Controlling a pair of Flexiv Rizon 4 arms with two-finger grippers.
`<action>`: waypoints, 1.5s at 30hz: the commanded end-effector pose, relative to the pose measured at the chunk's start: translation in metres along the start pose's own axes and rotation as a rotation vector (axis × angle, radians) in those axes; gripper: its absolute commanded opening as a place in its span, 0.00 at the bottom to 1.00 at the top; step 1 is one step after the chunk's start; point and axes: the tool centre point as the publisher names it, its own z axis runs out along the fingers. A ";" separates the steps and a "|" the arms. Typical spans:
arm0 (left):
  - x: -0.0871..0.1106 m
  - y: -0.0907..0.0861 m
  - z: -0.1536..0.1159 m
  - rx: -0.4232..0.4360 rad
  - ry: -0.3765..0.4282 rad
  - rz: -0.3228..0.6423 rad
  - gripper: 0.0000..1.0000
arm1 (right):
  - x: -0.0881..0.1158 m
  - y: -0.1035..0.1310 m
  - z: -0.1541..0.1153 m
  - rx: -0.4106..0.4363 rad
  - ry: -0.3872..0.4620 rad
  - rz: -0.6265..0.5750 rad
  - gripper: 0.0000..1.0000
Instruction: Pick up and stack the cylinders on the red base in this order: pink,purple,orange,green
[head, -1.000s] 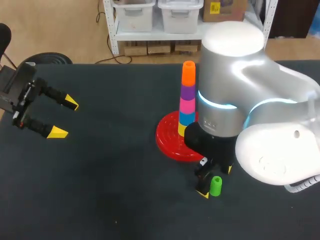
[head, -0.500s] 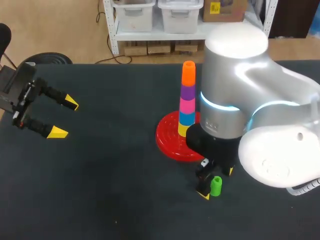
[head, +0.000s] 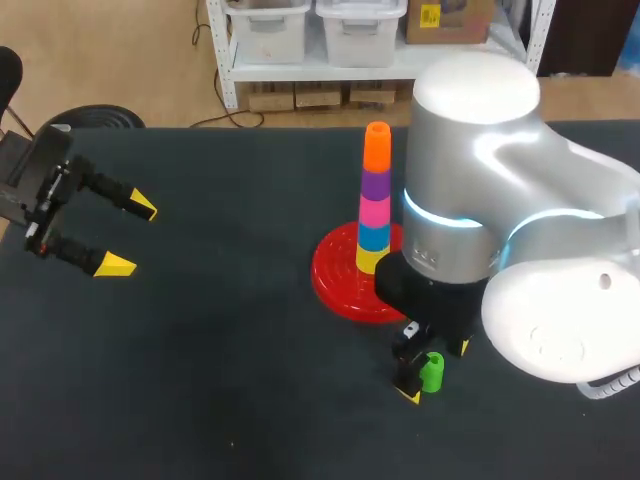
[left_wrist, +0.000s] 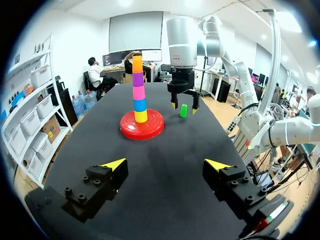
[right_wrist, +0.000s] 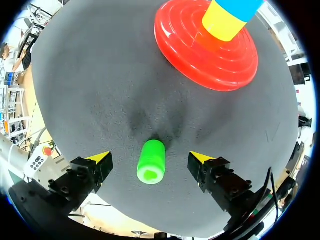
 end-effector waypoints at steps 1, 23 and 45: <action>0.001 0.000 0.001 -0.001 -0.001 0.003 1.00 | 0.002 0.000 0.000 0.006 -0.006 0.003 1.00; 0.001 0.000 0.001 -0.001 -0.001 0.003 1.00 | 0.000 -0.002 0.002 0.019 0.021 0.015 0.00; 0.001 0.000 0.001 -0.001 -0.001 0.003 1.00 | -0.018 -0.025 -0.136 0.184 -0.078 -0.014 0.00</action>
